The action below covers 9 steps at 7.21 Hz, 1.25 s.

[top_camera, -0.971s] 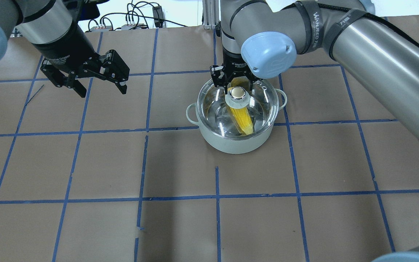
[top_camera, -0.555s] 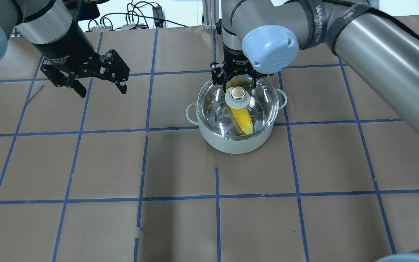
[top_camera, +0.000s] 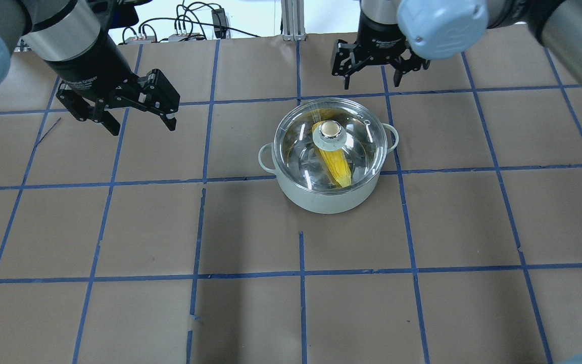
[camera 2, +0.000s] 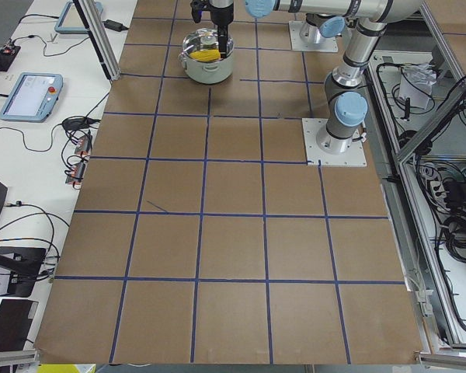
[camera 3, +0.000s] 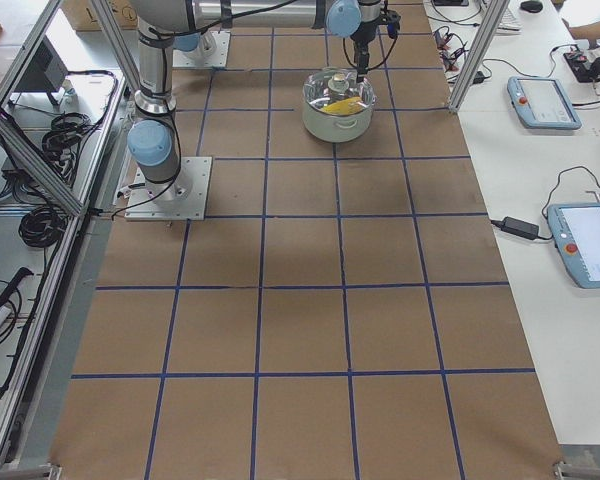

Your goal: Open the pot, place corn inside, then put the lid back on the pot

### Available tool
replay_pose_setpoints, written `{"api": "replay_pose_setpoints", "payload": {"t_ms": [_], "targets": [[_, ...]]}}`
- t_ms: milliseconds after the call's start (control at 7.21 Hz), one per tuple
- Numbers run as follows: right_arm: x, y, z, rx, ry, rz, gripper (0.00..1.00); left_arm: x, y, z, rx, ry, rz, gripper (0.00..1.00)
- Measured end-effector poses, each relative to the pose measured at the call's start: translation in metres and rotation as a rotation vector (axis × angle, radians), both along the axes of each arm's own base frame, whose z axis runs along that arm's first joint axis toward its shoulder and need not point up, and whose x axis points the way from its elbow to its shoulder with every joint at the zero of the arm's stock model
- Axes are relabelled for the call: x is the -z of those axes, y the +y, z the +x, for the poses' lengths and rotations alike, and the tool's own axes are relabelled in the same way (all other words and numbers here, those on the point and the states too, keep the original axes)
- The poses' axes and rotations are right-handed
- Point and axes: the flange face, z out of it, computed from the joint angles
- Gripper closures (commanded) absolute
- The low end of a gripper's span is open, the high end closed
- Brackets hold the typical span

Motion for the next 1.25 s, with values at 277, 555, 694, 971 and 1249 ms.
{"api": "replay_pose_setpoints", "payload": {"t_ms": [277, 555, 694, 971, 1249], "targets": [[-0.033, 0.008, -0.048, 0.048, -0.003, -0.045, 0.00, 0.000, 0.000, 0.000, 0.000, 0.000, 0.001, 0.00], [-0.047, 0.029, -0.063, 0.069, -0.003, -0.048, 0.00, 0.001, -0.001, 0.000, 0.000, 0.000, 0.001, 0.00], [-0.047, 0.038, -0.065, 0.071, -0.003, -0.047, 0.00, 0.001, -0.001, 0.001, -0.001, -0.001, -0.002, 0.00], [-0.048, 0.046, -0.067, 0.074, 0.004, -0.047, 0.00, 0.001, -0.004, 0.002, 0.005, -0.001, -0.010, 0.00], [-0.048, 0.045, -0.068, 0.076, 0.008, -0.049, 0.00, 0.008, -0.009, 0.004, 0.026, -0.005, 0.000, 0.00]]}}
